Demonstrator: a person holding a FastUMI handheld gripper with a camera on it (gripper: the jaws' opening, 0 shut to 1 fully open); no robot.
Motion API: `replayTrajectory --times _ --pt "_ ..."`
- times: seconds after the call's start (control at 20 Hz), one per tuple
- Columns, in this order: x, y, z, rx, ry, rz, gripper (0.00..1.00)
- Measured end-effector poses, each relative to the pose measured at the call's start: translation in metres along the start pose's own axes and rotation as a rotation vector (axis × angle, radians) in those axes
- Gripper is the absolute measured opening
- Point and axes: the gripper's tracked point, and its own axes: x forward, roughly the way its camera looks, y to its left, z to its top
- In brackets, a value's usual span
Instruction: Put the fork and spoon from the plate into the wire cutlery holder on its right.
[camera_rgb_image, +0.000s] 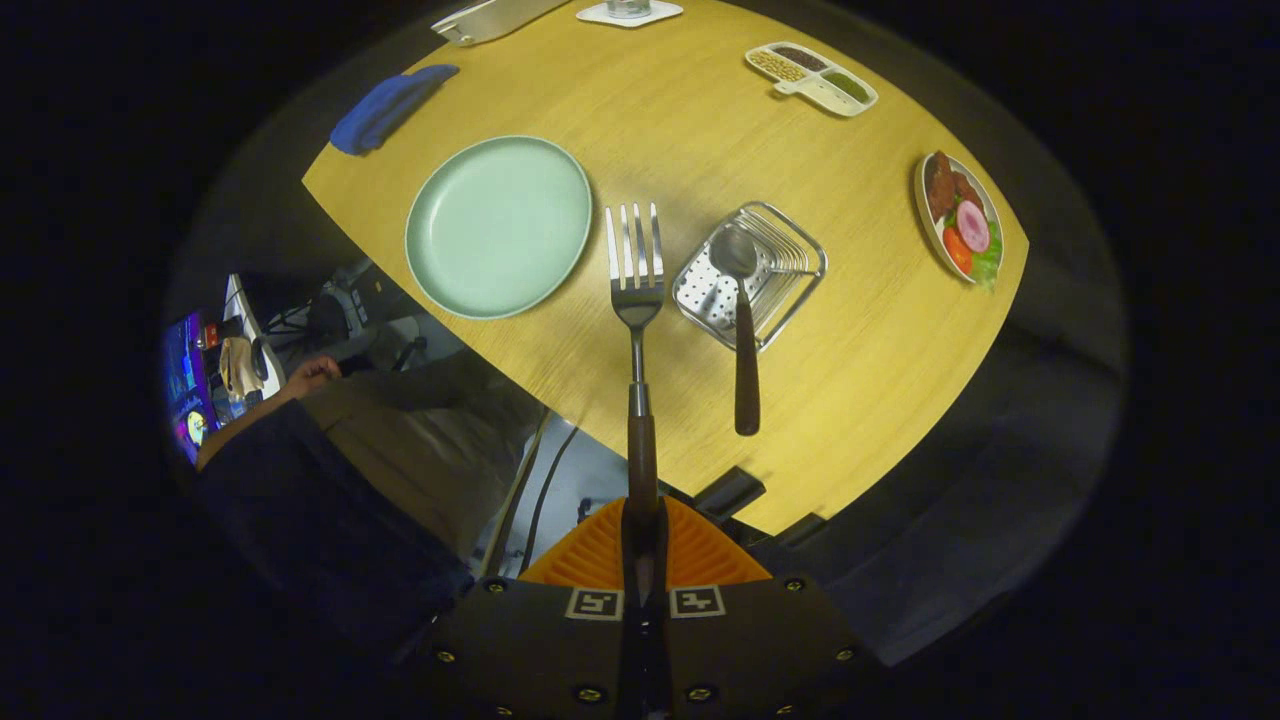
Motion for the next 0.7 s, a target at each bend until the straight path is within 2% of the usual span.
replayTrajectory --times 0.15,0.4,0.7 --pt "-0.001 -0.024 -0.019 0.031 0.060 -0.020 0.02" --pt "-0.002 -0.054 -0.015 0.070 0.093 -0.047 0.02" --pt "0.004 -0.072 0.004 0.015 0.210 -0.055 0.02"
